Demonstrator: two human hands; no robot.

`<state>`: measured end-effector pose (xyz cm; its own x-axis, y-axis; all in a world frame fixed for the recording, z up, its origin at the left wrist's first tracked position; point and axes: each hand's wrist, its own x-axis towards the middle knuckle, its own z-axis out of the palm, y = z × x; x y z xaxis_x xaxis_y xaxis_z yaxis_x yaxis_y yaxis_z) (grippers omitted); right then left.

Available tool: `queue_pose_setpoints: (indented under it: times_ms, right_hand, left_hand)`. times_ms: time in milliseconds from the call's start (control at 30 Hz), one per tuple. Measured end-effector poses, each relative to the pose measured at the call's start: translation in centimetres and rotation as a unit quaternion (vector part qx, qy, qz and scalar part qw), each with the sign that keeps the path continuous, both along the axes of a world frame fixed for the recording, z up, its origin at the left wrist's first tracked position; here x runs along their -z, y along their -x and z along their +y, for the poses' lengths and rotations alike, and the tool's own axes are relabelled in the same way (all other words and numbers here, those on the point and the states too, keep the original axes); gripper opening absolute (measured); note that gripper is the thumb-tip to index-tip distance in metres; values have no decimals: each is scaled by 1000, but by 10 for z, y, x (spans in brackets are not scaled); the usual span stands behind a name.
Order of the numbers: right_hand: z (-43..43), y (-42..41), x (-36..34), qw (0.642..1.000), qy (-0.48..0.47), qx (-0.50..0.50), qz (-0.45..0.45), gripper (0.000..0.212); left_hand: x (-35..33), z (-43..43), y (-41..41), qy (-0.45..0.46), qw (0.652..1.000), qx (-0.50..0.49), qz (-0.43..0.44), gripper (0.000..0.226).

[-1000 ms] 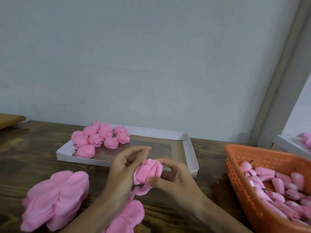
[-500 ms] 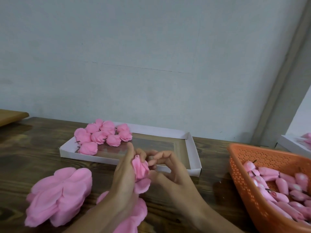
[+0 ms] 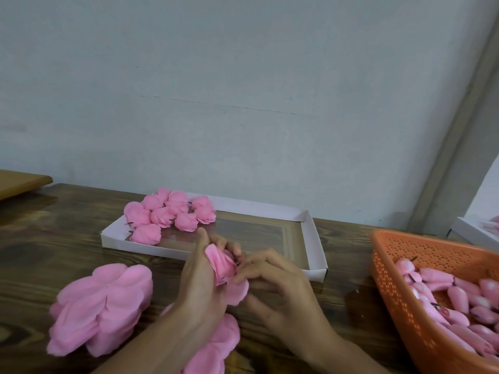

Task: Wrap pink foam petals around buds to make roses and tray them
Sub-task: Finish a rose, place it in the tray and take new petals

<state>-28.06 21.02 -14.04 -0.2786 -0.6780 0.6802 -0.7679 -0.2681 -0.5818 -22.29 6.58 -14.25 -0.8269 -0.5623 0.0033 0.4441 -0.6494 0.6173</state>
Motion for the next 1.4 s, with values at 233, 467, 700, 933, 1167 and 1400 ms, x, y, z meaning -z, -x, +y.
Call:
queue_pose_setpoints:
  times_ms: [233, 467, 700, 933, 1167, 1400]
  right_hand:
    - [0, -9, -4, 999, 2, 32, 16, 5]
    - [-2, -12, 1, 994, 22, 91, -47, 14]
    - [-4, -23, 4, 980, 80, 142, -112, 39]
    - [-4, -25, 6, 968, 113, 161, -158, 59]
    - [-5, -25, 10, 971, 118, 167, -127, 34]
    - [-4, -24, 10, 973, 152, 160, -60, 28]
  left_hand:
    - [-10, 10, 3, 53, 998, -36, -4, 60]
    - [-9, 21, -1, 72, 996, -45, -27, 50]
    - [-3, 26, -2, 37, 999, 19, -13, 43]
    - [-11, 31, -15, 15, 997, 70, 36, 24]
    - [-13, 29, -16, 13, 995, 87, 54, 25]
    - [-14, 32, -17, 13, 995, 83, 61, 25]
